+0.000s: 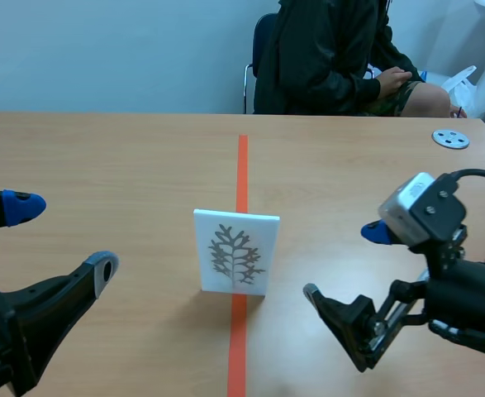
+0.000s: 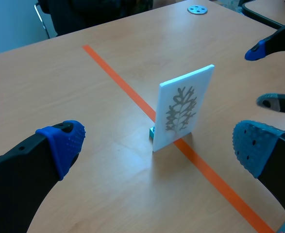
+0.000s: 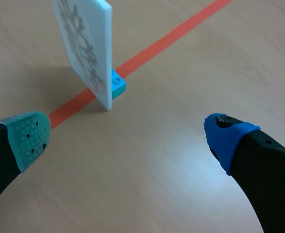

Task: Sort the leaf by its shape. The table is split by an orange tape line. A compound leaf with several leaflets goes to the left side, a simple leaf with one blade goes to the right side. Return to the home posture when a red brick is placed on the table.

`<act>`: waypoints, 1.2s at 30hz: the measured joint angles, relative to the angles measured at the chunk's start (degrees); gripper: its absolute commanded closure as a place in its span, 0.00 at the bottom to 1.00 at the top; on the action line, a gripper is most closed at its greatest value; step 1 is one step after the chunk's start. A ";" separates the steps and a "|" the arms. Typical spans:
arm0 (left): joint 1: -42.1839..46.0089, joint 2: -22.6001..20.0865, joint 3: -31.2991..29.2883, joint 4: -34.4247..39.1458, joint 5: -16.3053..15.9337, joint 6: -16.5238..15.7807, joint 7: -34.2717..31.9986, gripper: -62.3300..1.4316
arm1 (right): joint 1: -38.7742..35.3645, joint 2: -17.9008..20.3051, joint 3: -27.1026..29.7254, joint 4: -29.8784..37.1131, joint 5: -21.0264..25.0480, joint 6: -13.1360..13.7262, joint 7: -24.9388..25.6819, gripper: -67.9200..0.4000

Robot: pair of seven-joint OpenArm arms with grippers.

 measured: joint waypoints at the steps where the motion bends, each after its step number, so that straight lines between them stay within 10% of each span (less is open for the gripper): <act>1: 0.00 0.00 0.00 0.00 0.00 0.00 0.00 0.00 | 1.57 -0.94 -1.22 -1.66 -1.01 0.02 0.52 0.00; 13: 0.00 0.00 0.00 0.00 0.00 0.00 0.00 0.00 | 16.00 -10.95 -12.83 -23.98 -9.46 -0.02 11.87 0.00; 26: 0.00 0.00 0.00 0.00 0.00 0.00 0.00 0.00 | 21.57 -16.59 -18.34 -32.30 -13.60 -2.23 16.50 0.00; 36: 0.00 0.00 0.00 0.00 0.02 0.00 0.00 0.00 | 21.57 -16.44 -18.34 -32.30 -14.86 -2.21 16.70 0.53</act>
